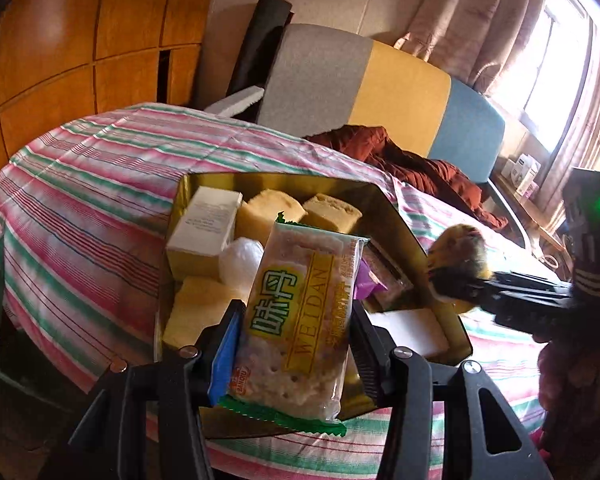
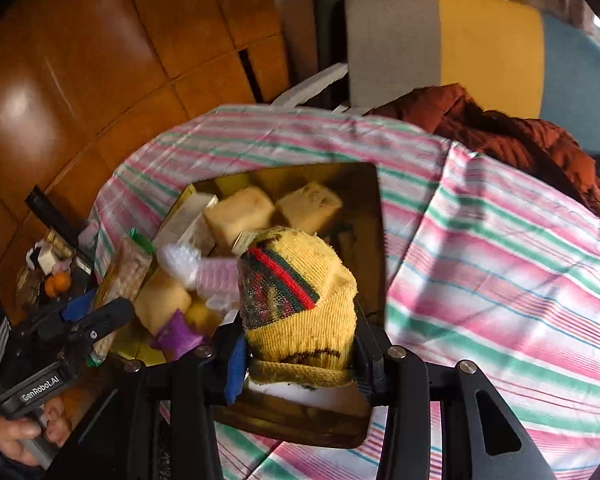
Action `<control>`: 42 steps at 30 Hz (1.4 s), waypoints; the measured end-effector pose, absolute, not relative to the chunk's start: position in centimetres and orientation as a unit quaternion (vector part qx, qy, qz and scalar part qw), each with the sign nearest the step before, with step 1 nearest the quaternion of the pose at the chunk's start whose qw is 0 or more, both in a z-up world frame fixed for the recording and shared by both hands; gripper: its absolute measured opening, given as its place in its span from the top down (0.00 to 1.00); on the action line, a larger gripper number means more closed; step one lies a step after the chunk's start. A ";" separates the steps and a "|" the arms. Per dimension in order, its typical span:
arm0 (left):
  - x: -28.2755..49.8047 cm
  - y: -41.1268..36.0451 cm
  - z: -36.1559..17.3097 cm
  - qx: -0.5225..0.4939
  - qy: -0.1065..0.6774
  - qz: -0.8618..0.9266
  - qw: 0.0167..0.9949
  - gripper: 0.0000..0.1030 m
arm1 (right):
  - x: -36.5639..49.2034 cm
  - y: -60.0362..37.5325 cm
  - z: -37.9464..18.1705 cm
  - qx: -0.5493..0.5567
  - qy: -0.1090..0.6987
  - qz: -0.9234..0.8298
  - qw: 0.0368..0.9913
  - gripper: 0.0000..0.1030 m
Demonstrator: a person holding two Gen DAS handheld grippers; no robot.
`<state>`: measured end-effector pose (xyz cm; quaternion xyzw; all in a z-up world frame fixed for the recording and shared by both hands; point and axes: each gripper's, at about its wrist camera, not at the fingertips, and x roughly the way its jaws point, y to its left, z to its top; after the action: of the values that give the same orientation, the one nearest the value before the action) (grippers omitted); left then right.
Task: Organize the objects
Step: 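Carry the cracker packet and yellow bundle over the gold tray with both tools, then lower the cracker packet and bundle into the tray and open both tools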
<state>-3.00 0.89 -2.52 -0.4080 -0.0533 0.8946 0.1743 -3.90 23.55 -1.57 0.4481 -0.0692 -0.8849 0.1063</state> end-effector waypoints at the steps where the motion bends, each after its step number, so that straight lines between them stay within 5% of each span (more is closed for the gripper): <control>1: -3.1 1.2 -2.8 -0.411 -0.055 0.892 0.177 0.50 | -4.1 23.3 -2.0 0.454 -0.065 -0.882 0.106 0.58; 10: -5.6 4.3 -2.4 -0.400 -0.059 0.894 0.194 0.50 | -7.9 23.6 -2.9 0.455 -0.072 -0.885 0.070 0.53; 16: -8.2 5.7 -3.8 -0.423 -0.065 0.886 0.179 0.50 | -10.0 25.2 -3.6 0.456 -0.102 -0.883 0.043 0.35; 29: -10.1 6.7 -5.8 -0.440 -0.071 0.878 0.171 0.49 | -7.3 26.5 -4.9 0.464 -0.116 -0.878 0.028 0.31; 33: -9.8 5.9 -5.7 -0.444 -0.082 0.877 0.164 0.35 | -6.6 26.5 -4.8 0.460 -0.110 -0.881 0.024 0.29; 42: -6.6 4.0 -4.4 -0.424 -0.045 0.895 0.130 0.35 | -5.5 25.6 -4.7 0.459 -0.097 -0.883 0.026 0.27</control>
<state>-6.62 4.01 -4.42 -0.4245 -0.0450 0.8950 0.1297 -5.48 25.61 -4.71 0.4590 -0.0966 -0.8828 0.0257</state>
